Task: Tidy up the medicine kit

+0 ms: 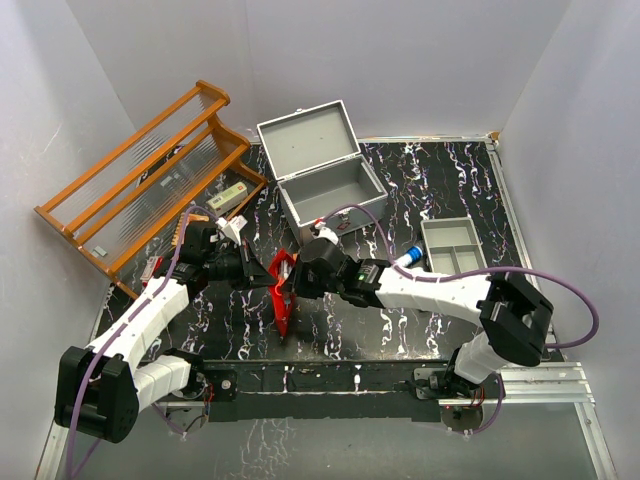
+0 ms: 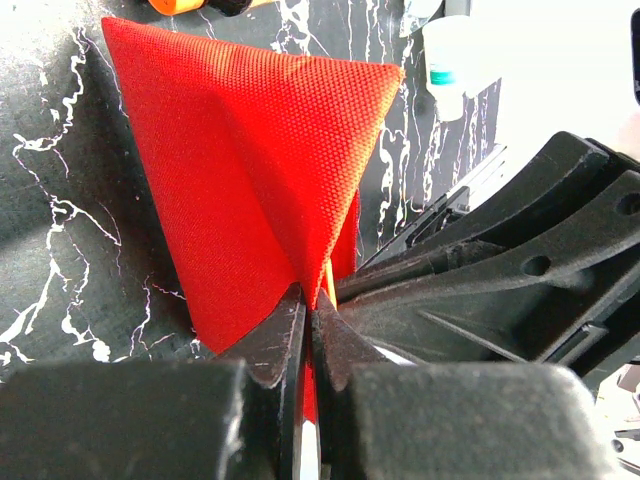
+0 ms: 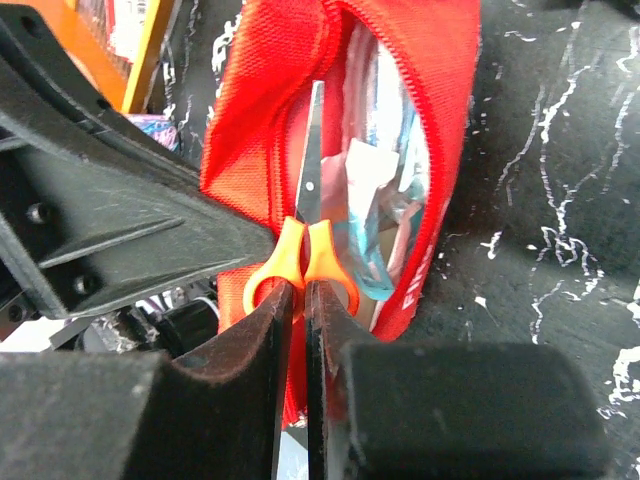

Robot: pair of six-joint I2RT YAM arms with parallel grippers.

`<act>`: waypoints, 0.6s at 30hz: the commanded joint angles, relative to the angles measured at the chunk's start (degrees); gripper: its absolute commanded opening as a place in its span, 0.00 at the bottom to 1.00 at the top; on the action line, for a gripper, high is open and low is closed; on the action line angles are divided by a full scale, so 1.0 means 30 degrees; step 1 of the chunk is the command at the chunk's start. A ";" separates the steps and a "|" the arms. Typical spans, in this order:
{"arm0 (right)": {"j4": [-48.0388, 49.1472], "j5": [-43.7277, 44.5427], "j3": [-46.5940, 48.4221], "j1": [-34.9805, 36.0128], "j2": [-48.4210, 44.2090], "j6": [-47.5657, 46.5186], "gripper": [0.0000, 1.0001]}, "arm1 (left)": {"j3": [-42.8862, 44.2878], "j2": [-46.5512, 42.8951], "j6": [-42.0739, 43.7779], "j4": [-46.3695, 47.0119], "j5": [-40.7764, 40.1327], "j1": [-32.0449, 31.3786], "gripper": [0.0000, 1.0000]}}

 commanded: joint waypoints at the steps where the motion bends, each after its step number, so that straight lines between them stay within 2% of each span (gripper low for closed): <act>1: -0.1207 0.1468 0.0951 0.0147 -0.0366 0.0289 0.10 | 0.0663 -0.0078 0.0220 -0.0143 0.0747 -0.0067 0.00; 4: -0.1587 0.1383 0.0857 0.0146 -0.0358 0.0292 0.11 | 0.0689 0.0007 0.0232 -0.0096 0.0754 -0.0072 0.00; 9: -0.1670 0.0661 0.0999 0.0133 -0.0349 -0.0453 0.20 | 0.0719 0.0037 0.0288 -0.0115 0.0792 -0.0055 0.00; 13: -0.1716 0.1154 0.1502 0.0125 -0.1016 -0.1297 0.25 | 0.0828 -0.0076 0.0630 -0.0422 0.0952 -0.0078 0.00; 18: -0.1524 0.1453 0.1688 -0.0254 -0.2204 -0.4460 0.29 | 0.1268 -0.0244 0.1925 -0.1420 0.2356 -0.0063 0.00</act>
